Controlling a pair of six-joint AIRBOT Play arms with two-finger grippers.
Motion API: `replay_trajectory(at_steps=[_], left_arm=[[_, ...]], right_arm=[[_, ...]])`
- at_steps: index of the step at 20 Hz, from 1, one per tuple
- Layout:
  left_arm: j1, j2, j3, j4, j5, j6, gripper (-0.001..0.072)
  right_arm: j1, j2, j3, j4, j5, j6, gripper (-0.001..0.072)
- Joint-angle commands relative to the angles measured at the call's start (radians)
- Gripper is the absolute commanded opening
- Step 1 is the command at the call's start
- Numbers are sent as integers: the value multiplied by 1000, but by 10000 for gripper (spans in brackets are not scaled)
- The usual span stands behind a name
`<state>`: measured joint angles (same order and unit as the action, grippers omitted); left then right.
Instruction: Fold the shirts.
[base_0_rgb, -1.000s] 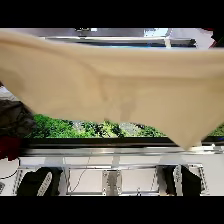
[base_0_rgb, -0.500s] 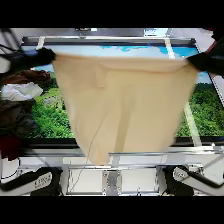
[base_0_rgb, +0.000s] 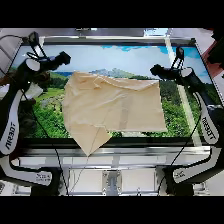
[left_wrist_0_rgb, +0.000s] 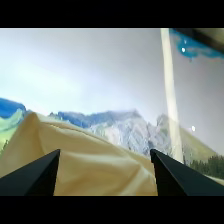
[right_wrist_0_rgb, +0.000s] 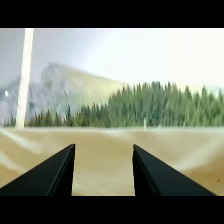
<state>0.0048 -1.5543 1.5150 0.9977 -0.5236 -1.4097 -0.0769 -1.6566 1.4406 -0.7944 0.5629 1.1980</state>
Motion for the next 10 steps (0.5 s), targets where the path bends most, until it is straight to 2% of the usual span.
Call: replay_trajectory(at_steps=[1,3,4,5,6,8,10], left_arm=[[45,106,106,42,-86,82,638],[83,252,103,214,-174,108,637],[106,319,84,319,-232,95,633],[137,391,33,409,-291,64,598],[177,467,-53,450,-336,35,596],[266,627,-309,407,-338,-10,597],[332,769,-600,293,-331,-63,597]], right_arm=[[-62,79,97,-150,81,9,412],[-155,193,110,-344,213,89,411],[-204,243,110,-431,290,128,411],[-255,283,108,-495,370,150,411],[-312,323,95,-520,444,148,412],[-410,387,39,-493,523,137,412],[-475,438,-40,-428,551,112,412]])
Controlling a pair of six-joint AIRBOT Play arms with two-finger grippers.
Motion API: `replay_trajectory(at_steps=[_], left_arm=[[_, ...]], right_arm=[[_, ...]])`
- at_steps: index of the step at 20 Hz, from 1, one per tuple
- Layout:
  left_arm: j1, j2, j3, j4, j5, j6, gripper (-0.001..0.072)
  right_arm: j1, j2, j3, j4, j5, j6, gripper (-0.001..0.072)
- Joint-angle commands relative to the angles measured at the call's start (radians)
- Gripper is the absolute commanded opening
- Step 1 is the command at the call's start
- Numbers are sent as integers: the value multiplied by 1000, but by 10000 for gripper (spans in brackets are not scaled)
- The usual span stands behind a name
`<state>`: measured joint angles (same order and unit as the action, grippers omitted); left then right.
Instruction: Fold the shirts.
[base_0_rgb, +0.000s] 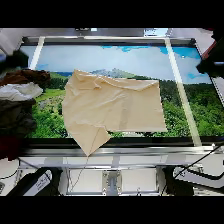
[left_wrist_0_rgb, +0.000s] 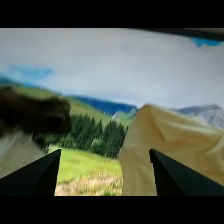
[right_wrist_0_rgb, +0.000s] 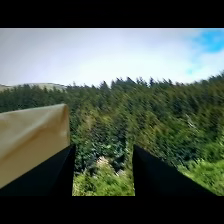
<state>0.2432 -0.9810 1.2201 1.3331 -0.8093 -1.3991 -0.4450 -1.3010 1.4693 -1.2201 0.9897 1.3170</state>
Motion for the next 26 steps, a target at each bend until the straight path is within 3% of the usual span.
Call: replay_trajectory(at_steps=[1,4,7,9,13,18,20,21,22,23,26], left_arm=[[110,245,-435,-108,-48,-102,596],[112,265,-721,-285,-82,-120,596],[112,213,-864,-393,-43,-56,597],[112,142,-886,-465,-44,21,597],[112,-57,-884,-794,-21,298,597],[111,-175,-878,-840,-13,368,592],[110,-175,-878,-862,-6,383,433],[110,-175,-878,-885,-8,402,274],[111,-175,-878,-915,-17,439,60],[111,-175,-877,-955,-29,478,15],[111,-175,-858,-1022,-33,510,15]], right_arm=[[-124,101,-106,37,132,-23,412],[-128,118,-191,125,144,-64,412],[-128,118,-244,243,146,-123,413],[-128,118,-264,306,146,-150,412],[-128,118,-272,386,153,-186,413],[-128,118,-272,414,172,-190,412],[-128,118,-272,421,183,-190,412],[-128,118,-273,420,197,-189,411],[-128,118,-273,415,222,-188,410],[-127,118,-275,397,261,-183,409],[-129,118,-416,314,408,-102,410]])
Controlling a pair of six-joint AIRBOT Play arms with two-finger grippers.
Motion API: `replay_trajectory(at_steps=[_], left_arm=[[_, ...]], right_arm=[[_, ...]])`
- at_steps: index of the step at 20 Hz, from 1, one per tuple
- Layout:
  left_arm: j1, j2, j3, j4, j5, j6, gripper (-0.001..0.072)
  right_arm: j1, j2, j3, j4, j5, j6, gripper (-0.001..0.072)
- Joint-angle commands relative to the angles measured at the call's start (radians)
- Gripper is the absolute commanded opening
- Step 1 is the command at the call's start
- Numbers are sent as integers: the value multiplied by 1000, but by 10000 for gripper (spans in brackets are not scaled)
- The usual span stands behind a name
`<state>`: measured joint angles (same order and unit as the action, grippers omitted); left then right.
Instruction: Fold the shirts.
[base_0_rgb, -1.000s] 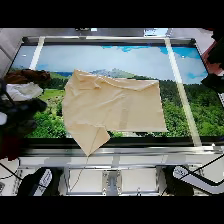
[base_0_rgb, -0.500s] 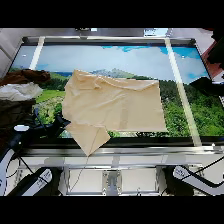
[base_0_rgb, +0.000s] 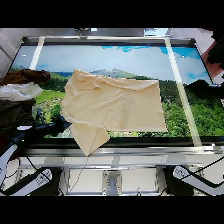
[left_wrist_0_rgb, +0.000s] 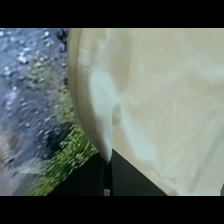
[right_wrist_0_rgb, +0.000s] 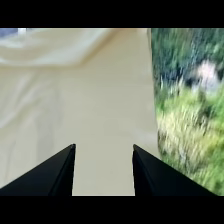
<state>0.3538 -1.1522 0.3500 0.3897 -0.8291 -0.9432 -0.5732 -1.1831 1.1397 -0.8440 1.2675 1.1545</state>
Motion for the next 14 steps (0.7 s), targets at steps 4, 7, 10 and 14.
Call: replay_trajectory(at_steps=[4,7,10,14], left_arm=[[0,-4,62,-50,-32,54,14],[0,-4,68,-47,-33,55,15],[0,-4,68,-44,-33,54,15],[0,-4,68,-43,-33,55,15]], right_arm=[[-19,0,-467,-36,145,163,419],[-21,0,-654,25,50,162,563],[-21,0,-760,126,-132,153,562],[-21,0,-794,212,-262,130,545]])
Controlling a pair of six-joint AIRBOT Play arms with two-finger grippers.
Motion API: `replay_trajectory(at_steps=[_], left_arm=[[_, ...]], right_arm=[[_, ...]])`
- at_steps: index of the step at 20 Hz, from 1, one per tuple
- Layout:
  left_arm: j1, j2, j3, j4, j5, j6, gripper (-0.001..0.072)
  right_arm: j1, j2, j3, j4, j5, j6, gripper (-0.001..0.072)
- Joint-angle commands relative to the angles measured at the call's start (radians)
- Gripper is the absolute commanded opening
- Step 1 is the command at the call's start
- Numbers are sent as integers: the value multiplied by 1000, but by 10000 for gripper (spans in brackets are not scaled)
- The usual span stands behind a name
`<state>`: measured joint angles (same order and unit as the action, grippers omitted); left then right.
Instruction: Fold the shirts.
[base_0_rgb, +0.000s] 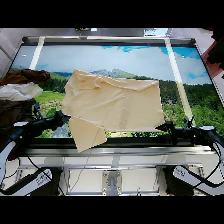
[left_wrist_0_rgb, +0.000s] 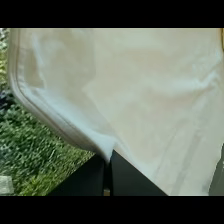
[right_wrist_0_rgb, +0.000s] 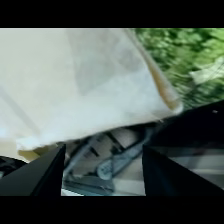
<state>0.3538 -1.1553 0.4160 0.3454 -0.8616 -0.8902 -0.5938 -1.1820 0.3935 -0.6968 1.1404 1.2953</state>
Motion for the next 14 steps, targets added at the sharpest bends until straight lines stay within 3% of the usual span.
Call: replay_trajectory(at_steps=[1,2,3,7,8,11,14], left_arm=[[0,-1,2,1,0,2,15],[0,-1,2,2,0,2,15],[0,-1,2,2,0,2,14],[1,-1,3,-3,2,11,14],[1,-1,13,-9,-6,23,14],[2,37,123,-9,-118,64,13],[2,210,277,-6,-246,52,12]], right_arm=[[-1,-1,-48,82,-164,-11,543],[-1,-1,-48,103,-192,-11,542],[-1,-1,-48,125,-220,-11,491],[-1,-1,-48,221,-249,-73,61],[-1,0,-47,280,-232,-129,27],[-3,39,-11,540,-51,-378,23],[-7,182,127,546,126,-407,22]])
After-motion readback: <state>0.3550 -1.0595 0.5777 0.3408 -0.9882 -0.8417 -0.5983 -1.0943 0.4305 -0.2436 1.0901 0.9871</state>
